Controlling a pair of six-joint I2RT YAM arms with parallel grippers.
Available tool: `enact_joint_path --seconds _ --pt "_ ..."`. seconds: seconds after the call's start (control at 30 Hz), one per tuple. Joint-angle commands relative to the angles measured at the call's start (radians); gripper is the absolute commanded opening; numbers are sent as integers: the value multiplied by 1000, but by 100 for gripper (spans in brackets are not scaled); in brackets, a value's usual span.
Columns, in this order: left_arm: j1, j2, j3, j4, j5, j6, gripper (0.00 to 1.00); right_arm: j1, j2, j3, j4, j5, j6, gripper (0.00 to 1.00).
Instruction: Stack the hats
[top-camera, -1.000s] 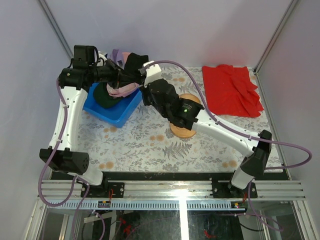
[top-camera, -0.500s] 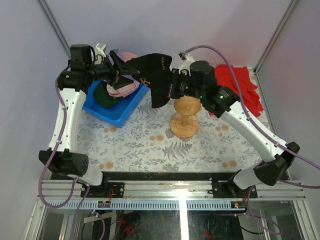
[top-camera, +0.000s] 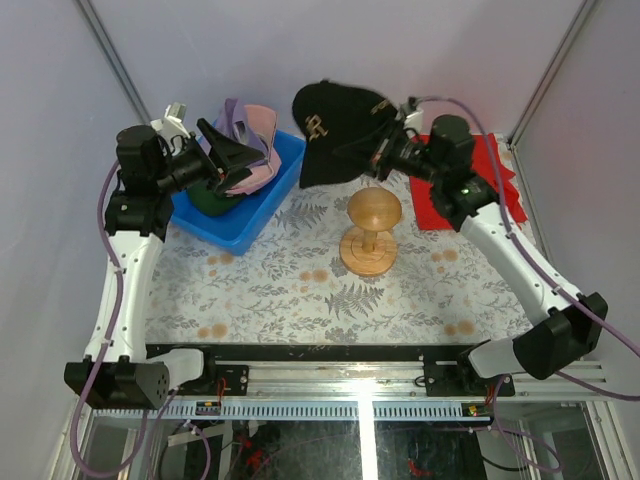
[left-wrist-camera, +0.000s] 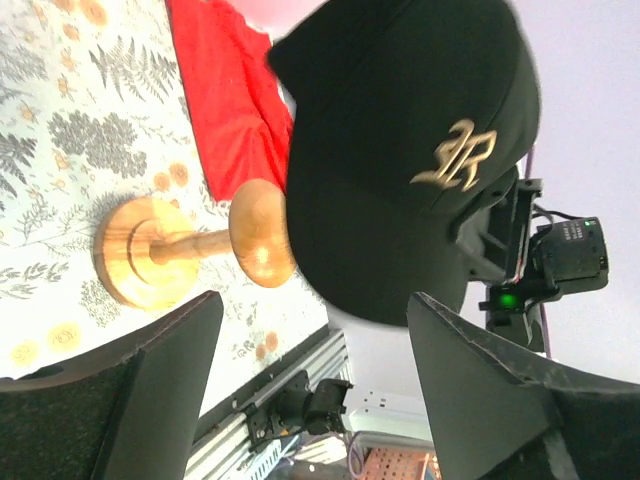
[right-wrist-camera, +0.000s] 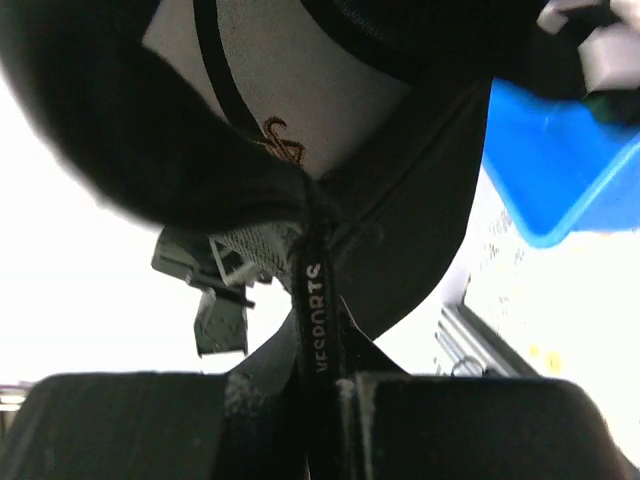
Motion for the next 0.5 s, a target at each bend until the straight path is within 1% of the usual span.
enact_joint_path --seconds 0.0,0.07,0.13,0.2,0.27,0.3,0.37,0.4,0.47 --pt "27 -41 32 55 -17 1 75 -61 -61 122 54 -29 18 0" --pt "26 -47 43 126 -3 -42 76 -78 -63 108 75 -36 42 0" --pt "25 -68 17 169 -8 -68 77 -92 -67 55 187 -49 127 0" --pt "22 -106 -67 238 -1 -112 79 -96 -62 12 316 -45 221 0" --pt "18 -142 -181 362 18 -206 79 -97 -46 -8 424 -43 308 0" --pt "10 -159 -262 478 16 -267 80 -97 -34 -18 482 -41 352 0" --pt "-13 -190 -362 658 -11 -380 82 -95 -18 -31 579 -36 437 0" --pt "-29 -192 -390 717 -33 -434 82 -95 -13 -28 607 -36 460 0" --pt "-65 -174 -404 788 -71 -487 84 -95 -12 -16 597 -36 468 0"
